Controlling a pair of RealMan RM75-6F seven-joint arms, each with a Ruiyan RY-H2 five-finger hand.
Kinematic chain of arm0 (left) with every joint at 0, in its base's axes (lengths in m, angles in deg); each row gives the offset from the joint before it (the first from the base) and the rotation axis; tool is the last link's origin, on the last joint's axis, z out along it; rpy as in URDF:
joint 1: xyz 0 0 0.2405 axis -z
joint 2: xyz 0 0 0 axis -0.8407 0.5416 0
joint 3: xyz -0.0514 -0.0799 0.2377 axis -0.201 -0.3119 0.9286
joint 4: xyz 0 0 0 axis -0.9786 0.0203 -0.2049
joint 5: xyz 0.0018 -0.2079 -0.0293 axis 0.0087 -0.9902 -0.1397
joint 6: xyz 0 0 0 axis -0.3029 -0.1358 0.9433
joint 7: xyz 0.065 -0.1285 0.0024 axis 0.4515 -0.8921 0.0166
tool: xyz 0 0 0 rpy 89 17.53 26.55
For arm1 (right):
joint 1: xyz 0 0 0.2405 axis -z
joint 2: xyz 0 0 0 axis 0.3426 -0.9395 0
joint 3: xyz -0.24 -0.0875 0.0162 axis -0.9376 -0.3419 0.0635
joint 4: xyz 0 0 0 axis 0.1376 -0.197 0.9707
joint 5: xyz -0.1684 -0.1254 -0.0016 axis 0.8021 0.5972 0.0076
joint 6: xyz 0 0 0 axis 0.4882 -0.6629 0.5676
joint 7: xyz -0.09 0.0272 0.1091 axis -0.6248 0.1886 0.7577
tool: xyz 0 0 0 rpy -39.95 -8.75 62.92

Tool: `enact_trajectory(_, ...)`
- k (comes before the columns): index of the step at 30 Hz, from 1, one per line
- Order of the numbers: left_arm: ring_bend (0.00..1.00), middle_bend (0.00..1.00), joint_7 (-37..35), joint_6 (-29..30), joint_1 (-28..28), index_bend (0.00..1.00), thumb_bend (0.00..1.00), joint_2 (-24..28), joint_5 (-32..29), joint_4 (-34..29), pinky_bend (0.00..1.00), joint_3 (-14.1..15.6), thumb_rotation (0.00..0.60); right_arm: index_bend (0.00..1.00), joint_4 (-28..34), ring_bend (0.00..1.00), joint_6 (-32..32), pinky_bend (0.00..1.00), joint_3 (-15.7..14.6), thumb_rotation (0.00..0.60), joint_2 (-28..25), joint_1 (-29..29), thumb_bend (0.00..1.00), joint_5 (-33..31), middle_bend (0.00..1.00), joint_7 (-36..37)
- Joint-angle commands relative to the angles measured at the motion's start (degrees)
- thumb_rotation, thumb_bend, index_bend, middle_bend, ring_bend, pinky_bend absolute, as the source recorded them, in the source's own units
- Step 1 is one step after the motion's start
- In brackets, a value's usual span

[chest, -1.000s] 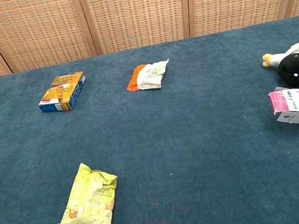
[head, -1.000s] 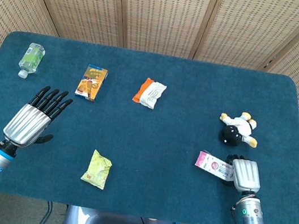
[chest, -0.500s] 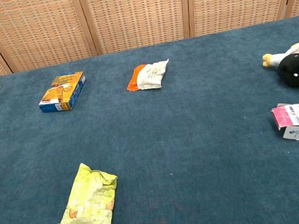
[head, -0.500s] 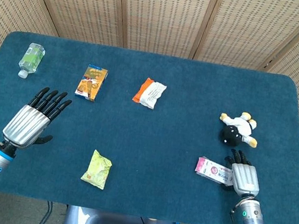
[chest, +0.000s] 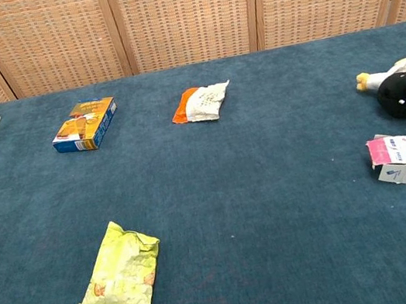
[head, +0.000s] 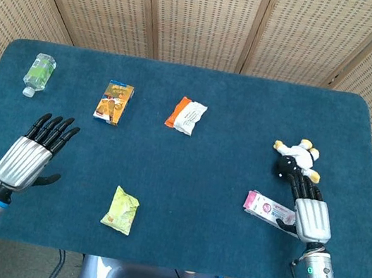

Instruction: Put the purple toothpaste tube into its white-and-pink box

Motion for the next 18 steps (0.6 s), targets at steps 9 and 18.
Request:
enact_trajectory(9, 0.0, 0.0, -4.63, 6.58, -8.58, 0.0, 0.14, -6.44, 4.13, 6.14, 0.0, 4.49, 0.6, 0.0, 0.07, 0.0, -12.65, 0.0, -4.46, 0.6, -1.67, 6.49, 0.0, 12.81, 0.0, 3.57)
enact_trajectory(18, 0.0, 0.0, -3.32, 9.76, -12.68, 0.0, 0.14, -8.45, 5.95, 9.47, 0.0, 5.54, 0.6, 0.0, -1.79, 0.0, -12.26, 0.0, -6.15, 0.6, -2.65, 8.66, 0.0, 13.28, 0.0, 1.41)
